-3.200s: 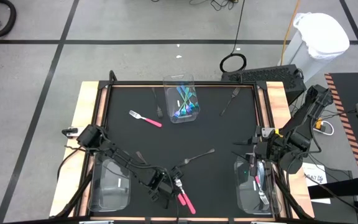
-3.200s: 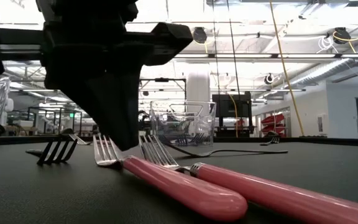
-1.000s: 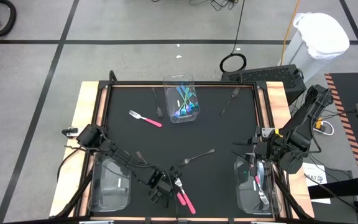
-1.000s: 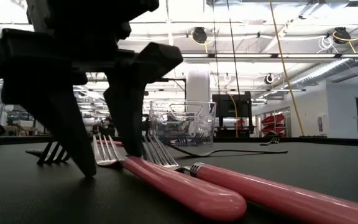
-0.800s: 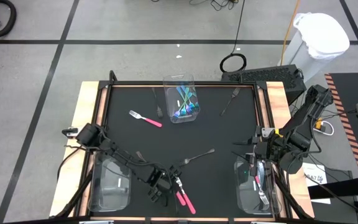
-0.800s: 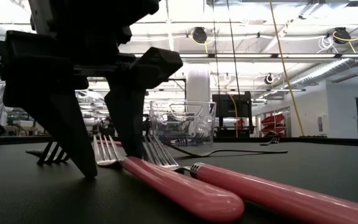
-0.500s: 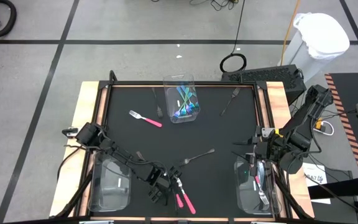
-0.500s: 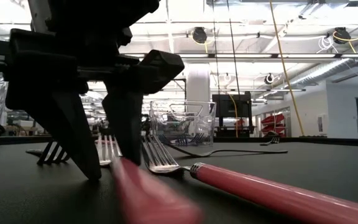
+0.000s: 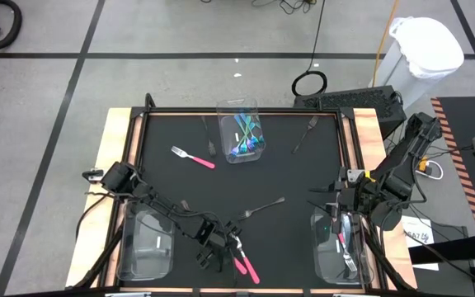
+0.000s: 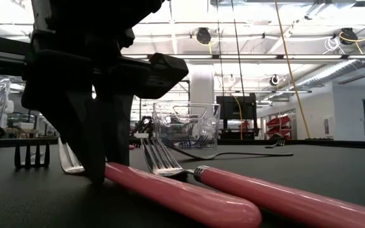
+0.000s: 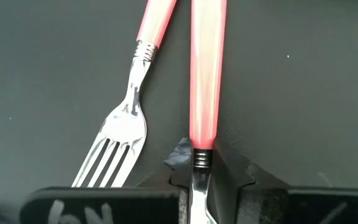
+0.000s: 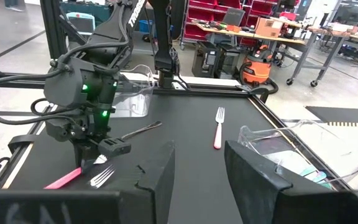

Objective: Sort silverware by color (type)
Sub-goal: Put the pink fork into the bottom right transparent bin

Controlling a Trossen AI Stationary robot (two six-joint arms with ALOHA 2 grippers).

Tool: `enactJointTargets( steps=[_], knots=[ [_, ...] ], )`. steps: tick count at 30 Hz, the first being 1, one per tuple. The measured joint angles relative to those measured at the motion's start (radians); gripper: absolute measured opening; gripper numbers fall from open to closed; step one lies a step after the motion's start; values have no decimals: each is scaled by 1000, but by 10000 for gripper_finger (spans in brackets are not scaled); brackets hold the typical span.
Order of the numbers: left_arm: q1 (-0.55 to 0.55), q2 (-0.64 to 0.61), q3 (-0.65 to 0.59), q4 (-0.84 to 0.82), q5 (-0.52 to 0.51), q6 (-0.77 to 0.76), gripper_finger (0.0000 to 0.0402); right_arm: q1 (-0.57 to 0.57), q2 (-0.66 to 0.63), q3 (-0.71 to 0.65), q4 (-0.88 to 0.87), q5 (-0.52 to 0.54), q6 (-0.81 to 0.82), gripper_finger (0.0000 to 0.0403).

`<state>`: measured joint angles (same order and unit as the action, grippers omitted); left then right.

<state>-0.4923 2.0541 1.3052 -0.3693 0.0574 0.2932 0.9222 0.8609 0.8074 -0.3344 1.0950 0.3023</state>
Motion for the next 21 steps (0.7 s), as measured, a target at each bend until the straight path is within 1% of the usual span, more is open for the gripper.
enactJointTargets(
  steps=[3, 10, 15, 21],
  knots=[
    [0, 0, 0, 4, -14, 0, 29, 0, 0, 0, 0, 0, 0, 137],
    [-17, 4, 27, 10, -101, 0, 29, 0, 0, 0, 0, 0, 0, 137],
    [-31, 8, 50, 4, -145, 1, 29, 0, 0, 0, 0, 0, 0, 137],
    [-48, 9, 90, -60, -263, 2, 29, 0, 0, 0, 0, 0, 0, 137]
  ],
)
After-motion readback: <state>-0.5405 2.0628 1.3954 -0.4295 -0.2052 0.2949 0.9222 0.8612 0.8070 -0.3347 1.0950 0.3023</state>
